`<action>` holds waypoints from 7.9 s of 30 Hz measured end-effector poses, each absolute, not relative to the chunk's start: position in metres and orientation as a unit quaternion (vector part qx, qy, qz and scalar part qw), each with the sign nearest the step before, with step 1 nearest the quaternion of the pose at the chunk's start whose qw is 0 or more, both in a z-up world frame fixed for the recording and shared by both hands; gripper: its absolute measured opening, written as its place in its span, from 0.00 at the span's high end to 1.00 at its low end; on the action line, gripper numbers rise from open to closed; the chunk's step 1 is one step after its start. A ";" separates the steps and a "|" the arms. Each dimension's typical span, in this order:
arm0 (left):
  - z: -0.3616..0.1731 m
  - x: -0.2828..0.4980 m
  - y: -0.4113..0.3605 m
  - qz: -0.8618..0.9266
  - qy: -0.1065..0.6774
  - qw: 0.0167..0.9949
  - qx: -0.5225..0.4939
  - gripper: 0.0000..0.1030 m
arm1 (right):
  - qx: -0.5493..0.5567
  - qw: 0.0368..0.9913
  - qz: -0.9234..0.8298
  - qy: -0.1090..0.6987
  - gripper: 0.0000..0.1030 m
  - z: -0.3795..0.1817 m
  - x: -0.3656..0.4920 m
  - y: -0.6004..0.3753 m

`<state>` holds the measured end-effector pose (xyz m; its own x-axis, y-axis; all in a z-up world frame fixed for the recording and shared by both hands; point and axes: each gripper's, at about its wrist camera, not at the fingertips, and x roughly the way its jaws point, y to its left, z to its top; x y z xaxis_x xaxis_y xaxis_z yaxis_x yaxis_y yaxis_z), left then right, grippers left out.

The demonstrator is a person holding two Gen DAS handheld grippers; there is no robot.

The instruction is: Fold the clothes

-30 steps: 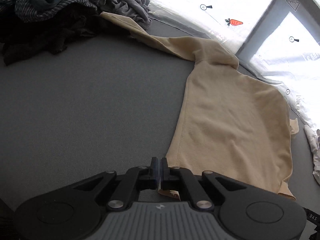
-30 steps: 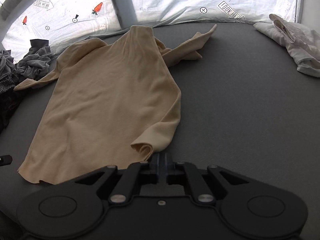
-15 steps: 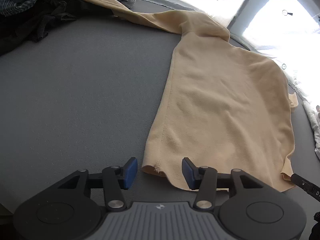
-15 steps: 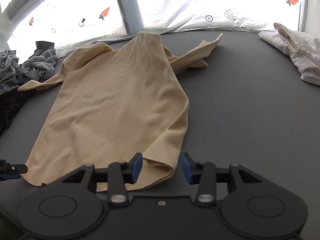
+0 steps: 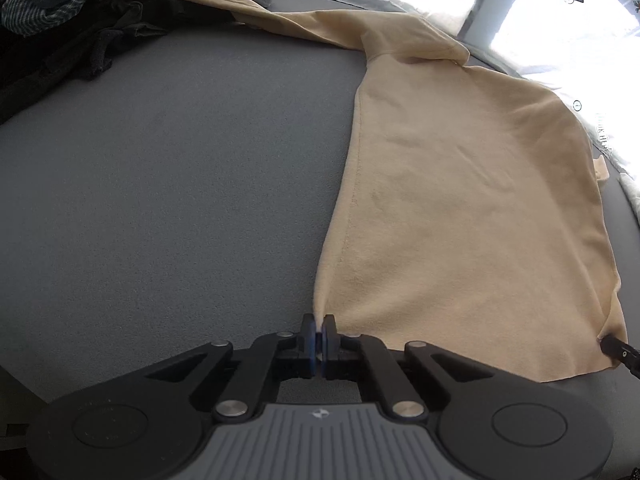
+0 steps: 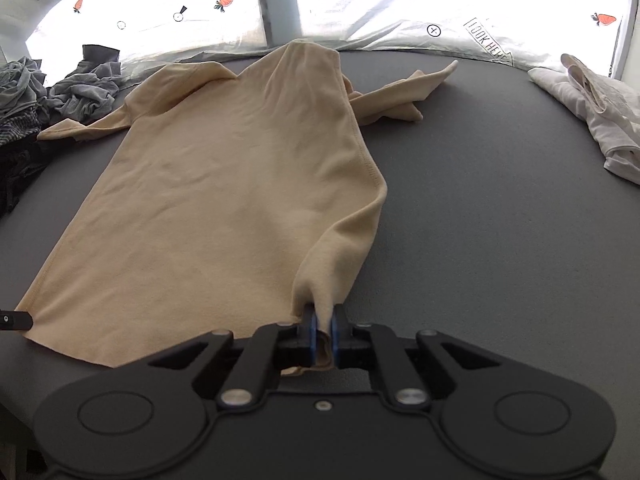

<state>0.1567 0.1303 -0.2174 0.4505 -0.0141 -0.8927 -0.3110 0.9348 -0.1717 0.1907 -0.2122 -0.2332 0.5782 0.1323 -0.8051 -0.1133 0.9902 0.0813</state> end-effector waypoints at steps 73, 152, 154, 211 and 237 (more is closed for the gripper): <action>-0.249 0.373 0.047 0.107 0.532 0.838 -0.057 0.00 | 0.079 0.949 -0.098 0.290 0.97 -0.188 0.413 -0.354; -0.254 0.360 0.051 0.104 0.489 0.865 -0.043 0.00 | -0.008 0.952 -0.159 0.263 0.99 -0.196 0.343 -0.349; -0.255 0.359 0.051 0.104 0.487 0.866 -0.042 0.00 | 0.009 0.935 -0.164 0.314 0.99 -0.220 0.331 -0.353; -0.258 0.355 0.053 0.099 0.476 0.873 -0.034 0.00 | 0.251 0.820 -0.382 0.343 0.35 -0.259 0.256 -0.474; -0.257 0.356 0.055 0.097 0.478 0.872 -0.032 0.00 | 0.091 0.835 -0.405 0.362 0.63 -0.242 0.262 -0.462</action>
<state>0.3557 0.0546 -0.2574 0.5244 0.1393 -0.8400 -0.2008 0.9789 0.0370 0.2623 -0.4622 -0.2418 0.4109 -0.6100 -0.6775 0.7415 0.6560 -0.1409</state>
